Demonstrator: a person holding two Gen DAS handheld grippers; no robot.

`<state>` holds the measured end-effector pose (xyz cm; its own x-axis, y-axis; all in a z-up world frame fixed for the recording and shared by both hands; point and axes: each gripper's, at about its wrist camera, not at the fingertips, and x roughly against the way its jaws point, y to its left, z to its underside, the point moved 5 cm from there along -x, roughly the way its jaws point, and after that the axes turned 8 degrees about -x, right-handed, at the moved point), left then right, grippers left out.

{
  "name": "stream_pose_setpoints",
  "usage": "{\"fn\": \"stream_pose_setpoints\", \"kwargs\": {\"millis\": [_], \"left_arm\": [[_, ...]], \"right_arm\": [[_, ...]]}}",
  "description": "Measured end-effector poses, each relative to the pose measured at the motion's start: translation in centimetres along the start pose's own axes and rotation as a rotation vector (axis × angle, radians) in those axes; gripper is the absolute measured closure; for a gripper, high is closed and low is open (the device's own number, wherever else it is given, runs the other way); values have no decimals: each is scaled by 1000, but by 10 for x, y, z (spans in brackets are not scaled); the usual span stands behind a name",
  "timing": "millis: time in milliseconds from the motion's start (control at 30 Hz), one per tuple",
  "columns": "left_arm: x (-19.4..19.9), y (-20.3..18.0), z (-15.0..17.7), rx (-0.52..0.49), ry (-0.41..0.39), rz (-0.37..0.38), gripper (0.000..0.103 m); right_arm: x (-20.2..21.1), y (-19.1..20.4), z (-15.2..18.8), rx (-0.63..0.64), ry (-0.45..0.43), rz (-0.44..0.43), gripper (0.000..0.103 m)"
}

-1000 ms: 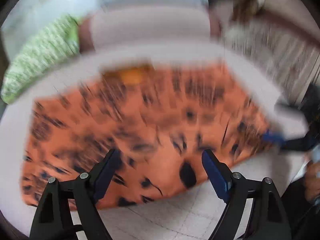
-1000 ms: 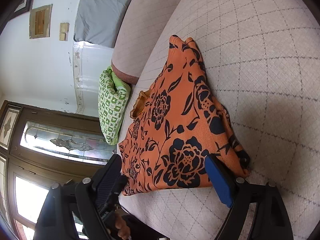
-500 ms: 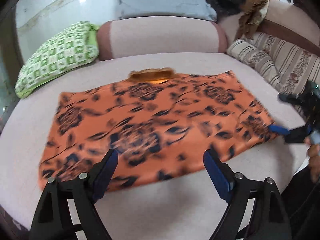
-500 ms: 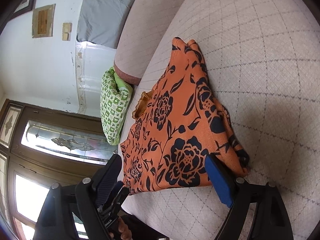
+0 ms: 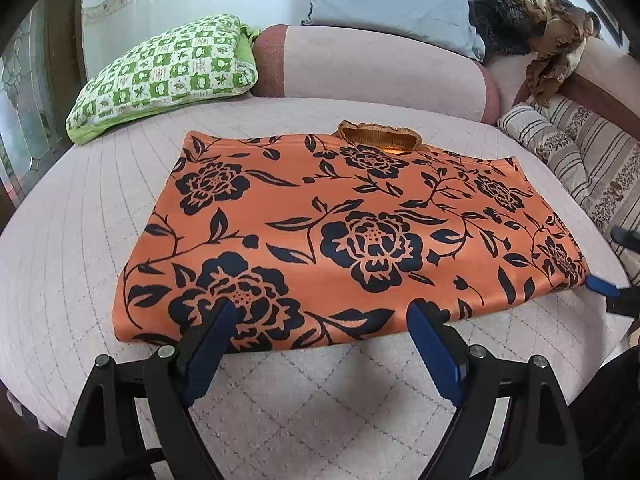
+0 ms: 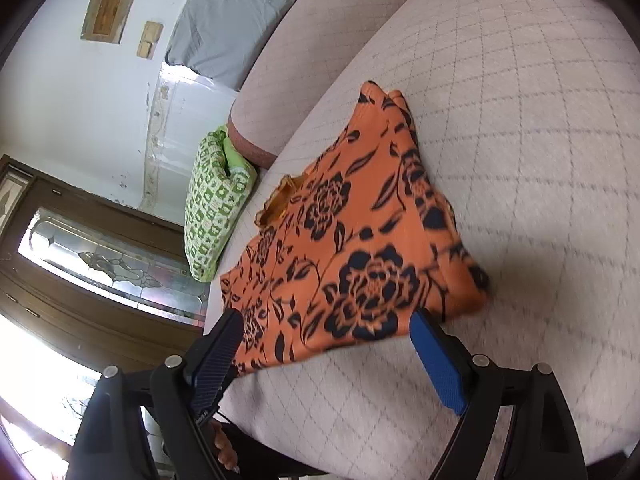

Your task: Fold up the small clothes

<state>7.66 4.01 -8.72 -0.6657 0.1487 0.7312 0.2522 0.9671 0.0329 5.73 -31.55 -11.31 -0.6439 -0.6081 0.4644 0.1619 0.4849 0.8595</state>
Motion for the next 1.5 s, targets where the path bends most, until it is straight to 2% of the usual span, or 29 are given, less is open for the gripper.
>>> {"fn": "stream_pose_setpoints", "kwargs": {"millis": [167,367,800,1133,1367,1500], "left_arm": [[2,8,5,36,6,-11,15],[3,14,4,50,-3,-27,15],[-1,8,3,35,18,-50,15],[-9,-2,-32,-2,-9,-47,15],[-25,-14,-44,-35,-10,-20,15],[-30,-12,-50,-15,-9,-29,15]], "right_arm": [[-1,-8,7,-34,19,23,16],[-2,-29,-2,-159,2,19,16],[-1,-31,-8,-171,-8,22,16],[-4,-33,-17,-242,-45,14,15],[-10,-31,-23,-259,-63,60,15],[-8,-30,-22,-258,-78,108,18]]}}
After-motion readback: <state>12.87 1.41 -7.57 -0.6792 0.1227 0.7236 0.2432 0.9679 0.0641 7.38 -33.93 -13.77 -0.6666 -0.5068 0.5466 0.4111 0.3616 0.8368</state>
